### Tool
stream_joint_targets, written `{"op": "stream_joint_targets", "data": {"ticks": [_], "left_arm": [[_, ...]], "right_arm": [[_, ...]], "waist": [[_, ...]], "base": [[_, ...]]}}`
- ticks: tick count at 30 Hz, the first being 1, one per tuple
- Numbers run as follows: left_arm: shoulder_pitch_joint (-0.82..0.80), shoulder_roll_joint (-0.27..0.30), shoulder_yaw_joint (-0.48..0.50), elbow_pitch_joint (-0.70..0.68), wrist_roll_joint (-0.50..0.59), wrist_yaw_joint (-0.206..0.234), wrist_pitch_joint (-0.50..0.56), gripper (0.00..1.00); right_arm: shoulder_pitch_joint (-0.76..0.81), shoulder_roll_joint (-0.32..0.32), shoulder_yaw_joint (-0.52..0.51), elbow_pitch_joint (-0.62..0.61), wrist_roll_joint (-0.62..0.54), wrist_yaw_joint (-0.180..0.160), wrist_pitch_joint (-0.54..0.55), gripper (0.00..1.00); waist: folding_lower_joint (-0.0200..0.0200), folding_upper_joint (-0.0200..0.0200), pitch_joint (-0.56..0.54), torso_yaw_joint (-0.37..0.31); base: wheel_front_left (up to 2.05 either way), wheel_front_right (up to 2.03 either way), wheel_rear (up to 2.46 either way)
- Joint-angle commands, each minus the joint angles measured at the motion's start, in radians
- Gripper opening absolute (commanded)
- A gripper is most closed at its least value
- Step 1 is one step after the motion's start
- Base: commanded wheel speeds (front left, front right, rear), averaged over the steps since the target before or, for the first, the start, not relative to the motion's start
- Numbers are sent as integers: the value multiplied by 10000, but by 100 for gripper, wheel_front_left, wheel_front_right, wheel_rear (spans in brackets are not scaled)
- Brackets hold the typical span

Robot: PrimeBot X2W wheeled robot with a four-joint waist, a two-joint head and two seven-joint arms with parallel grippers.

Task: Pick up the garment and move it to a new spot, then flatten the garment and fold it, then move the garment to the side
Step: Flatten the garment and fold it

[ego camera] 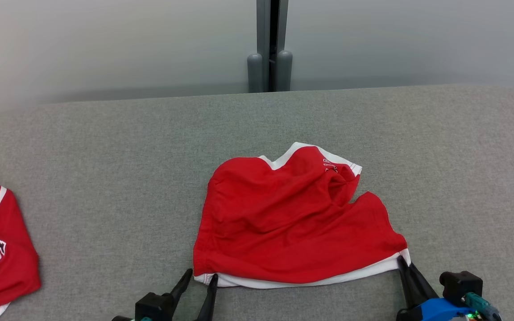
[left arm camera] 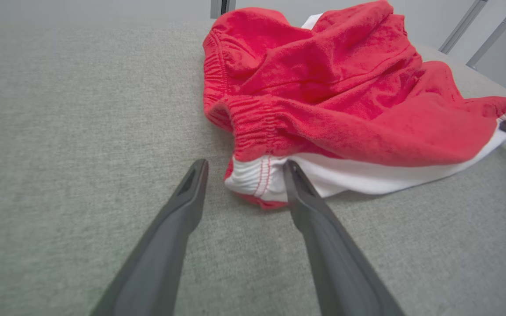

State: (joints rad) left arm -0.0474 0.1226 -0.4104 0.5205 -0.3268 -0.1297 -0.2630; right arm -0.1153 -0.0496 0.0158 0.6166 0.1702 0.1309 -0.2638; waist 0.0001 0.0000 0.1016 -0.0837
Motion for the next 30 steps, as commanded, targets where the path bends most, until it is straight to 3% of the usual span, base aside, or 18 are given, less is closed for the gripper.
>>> {"op": "stream_joint_targets", "data": {"ticks": [1, 4, 12, 19, 30], "left_arm": [[-112, 50, -108, -16, -75, -9, -27, 49], [-197, 153, -277, -41, -183, -10, -27, 0], [-137, 393, -547, -579, -343, -10, -27, 0], [-398, 769, -706, -1782, -455, -10, -27, 0], [-3385, 2755, -1241, -3789, -1697, -9, 41, 0]], "right_arm": [[-50, -23, 0, -38, 85, -3, -11, 0], [-79, -25, 25, -35, 119, -3, -11, 0], [-97, -25, -139, -256, 232, -3, -11, 0], [-311, -25, -408, -1588, 764, -1, -11, 0], [-2174, -74, -581, -4124, 1444, -1, -10, 0]], "waist": [[-1, 0, 20, 8], [-1, 0, 52, 24], [-1, 0, -149, 135], [-1, 0, -887, 168], [-1, 0, -1507, 79]], "base": [[0, 0, 0], [0, 0, 0], [0, 0, 0], [0, 0, 0], [0, 0, 0]]}}
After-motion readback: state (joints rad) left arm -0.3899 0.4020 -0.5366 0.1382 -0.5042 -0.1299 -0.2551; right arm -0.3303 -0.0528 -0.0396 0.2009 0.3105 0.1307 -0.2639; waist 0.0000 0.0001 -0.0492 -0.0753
